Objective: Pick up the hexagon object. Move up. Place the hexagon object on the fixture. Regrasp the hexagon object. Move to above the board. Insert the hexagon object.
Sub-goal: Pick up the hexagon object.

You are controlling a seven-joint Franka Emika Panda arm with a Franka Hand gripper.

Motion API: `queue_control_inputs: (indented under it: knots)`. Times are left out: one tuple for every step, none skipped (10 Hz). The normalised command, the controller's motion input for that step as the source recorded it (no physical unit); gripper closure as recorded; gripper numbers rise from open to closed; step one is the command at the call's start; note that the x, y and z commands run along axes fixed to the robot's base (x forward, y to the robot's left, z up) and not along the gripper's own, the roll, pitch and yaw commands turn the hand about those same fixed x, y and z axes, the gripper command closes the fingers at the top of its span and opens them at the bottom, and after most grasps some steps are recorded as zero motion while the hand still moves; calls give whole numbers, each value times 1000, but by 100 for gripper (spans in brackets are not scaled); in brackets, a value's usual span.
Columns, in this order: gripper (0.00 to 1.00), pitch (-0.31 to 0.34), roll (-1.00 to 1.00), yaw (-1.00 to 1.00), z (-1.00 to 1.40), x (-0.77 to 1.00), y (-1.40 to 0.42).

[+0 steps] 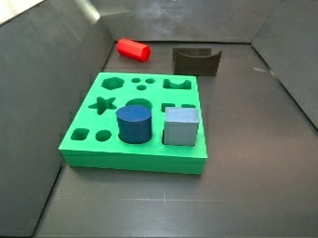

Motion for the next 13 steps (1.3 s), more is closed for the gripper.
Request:
queue_control_inputs:
  knots:
    - [0,0,0,203,0,-123,-46]
    - [0,0,-9,971,-3,-11,0]
    - [0,-34,-7,1000,-29,-31,-3]
    - [0,-40,-4,1000,-34,-17,-6]
    - [0,-63,0,1000,-54,0,-9]
    - [0,-64,0,1000,-63,0,-3]
    - [0,-66,0,1000,-69,0,-6]
    - [0,-84,0,1000,-169,0,0]
    - [0,-36,0,1000,-426,-11,0]
    - [0,-24,0,1000,-514,-26,31]
    - [0,-37,10,1000,-563,-60,86]
    - [0,-39,0,994,-511,-80,160]
    - [0,-39,0,889,-394,-134,323]
